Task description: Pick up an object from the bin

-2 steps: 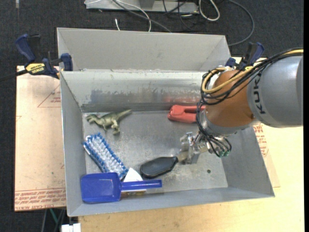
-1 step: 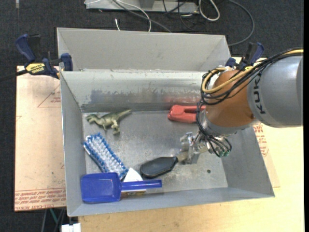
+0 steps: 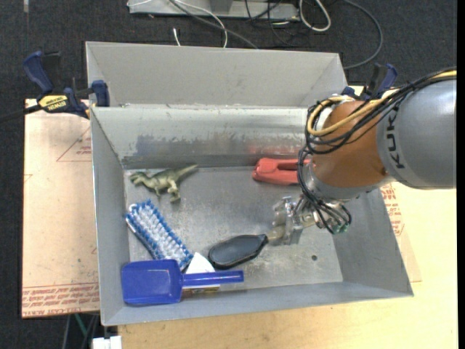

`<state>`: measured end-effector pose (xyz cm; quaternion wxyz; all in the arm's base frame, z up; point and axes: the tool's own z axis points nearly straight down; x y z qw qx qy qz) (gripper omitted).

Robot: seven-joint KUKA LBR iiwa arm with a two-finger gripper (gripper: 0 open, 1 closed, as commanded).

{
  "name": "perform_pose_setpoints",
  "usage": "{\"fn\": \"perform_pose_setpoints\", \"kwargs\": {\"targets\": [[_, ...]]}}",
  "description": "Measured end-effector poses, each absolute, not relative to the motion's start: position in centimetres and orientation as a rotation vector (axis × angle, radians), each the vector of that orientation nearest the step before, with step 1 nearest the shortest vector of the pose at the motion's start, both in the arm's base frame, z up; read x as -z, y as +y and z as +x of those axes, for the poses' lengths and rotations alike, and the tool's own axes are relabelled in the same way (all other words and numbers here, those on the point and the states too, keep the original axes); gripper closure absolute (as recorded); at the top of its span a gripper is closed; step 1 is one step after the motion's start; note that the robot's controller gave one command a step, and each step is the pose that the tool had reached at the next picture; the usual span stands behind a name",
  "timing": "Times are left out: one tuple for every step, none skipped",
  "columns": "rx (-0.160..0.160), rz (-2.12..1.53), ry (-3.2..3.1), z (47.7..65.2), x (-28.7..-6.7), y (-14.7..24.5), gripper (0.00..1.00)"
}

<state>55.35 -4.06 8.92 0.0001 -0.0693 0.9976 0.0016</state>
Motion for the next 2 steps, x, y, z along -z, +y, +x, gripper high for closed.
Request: {"fn": "perform_pose_setpoints", "kwargs": {"targets": [[-0.006,-0.219,3.136,55.3,-11.1,-4.0,1.0],[-0.006,-0.22,3.135,55.3,-13.3,-4.0,1.0]]}}
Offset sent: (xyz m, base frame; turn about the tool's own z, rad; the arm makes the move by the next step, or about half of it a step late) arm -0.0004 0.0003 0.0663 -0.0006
